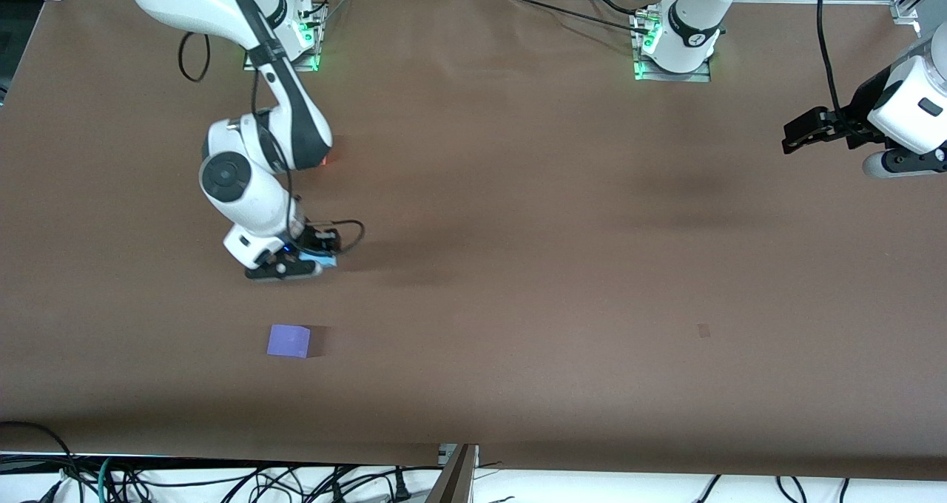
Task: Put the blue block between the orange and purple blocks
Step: 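Carry the light-blue cube with the right gripper toward the orange cube, then lower the light-blue cube between the orange and purple cubes, right gripper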
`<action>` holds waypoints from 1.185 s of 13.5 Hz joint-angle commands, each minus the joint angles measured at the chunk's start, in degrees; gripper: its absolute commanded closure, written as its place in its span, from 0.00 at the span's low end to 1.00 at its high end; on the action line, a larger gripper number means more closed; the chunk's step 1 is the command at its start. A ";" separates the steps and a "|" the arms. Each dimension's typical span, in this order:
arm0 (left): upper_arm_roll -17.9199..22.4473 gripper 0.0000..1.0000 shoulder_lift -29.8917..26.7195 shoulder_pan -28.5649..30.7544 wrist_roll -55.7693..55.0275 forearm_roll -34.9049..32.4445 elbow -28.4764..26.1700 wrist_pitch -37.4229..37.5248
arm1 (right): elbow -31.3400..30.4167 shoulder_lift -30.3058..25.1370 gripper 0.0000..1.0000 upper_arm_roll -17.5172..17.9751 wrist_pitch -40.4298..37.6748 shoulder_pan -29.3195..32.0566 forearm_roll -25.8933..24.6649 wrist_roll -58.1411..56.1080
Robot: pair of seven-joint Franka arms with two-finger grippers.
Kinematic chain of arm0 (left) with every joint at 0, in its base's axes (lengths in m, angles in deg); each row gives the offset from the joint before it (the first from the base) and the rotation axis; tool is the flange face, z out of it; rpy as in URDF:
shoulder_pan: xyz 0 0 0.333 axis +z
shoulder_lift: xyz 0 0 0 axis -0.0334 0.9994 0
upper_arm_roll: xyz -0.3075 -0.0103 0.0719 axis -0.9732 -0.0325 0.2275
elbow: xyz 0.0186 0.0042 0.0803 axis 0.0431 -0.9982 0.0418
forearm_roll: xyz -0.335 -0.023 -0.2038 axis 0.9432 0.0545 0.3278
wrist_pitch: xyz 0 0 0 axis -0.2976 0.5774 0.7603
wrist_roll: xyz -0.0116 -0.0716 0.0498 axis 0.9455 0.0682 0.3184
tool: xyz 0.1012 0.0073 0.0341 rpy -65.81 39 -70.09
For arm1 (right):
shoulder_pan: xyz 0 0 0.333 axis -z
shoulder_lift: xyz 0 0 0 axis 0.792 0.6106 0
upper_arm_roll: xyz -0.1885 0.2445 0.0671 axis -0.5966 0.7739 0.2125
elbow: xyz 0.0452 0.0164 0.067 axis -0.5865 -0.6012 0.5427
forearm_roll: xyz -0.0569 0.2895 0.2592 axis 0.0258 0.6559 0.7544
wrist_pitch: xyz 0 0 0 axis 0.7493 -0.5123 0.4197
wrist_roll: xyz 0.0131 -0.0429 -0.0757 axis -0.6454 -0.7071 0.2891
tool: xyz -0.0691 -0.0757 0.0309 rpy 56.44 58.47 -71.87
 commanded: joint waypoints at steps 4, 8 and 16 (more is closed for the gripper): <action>0.09 0.00 1.13 0.81 1.59 0.72 1.93 3.30 | -14.02 -5.22 0.87 -1.79 9.07 -0.40 0.89 -2.76; 0.09 0.00 1.48 0.72 1.50 1.51 2.02 4.10 | -13.67 -4.26 0.83 -1.79 9.42 -0.05 7.38 -2.05; 0.09 0.00 1.57 0.63 1.50 1.51 2.11 4.10 | -13.05 -0.39 0.68 -1.70 15.65 -0.05 11.35 -2.05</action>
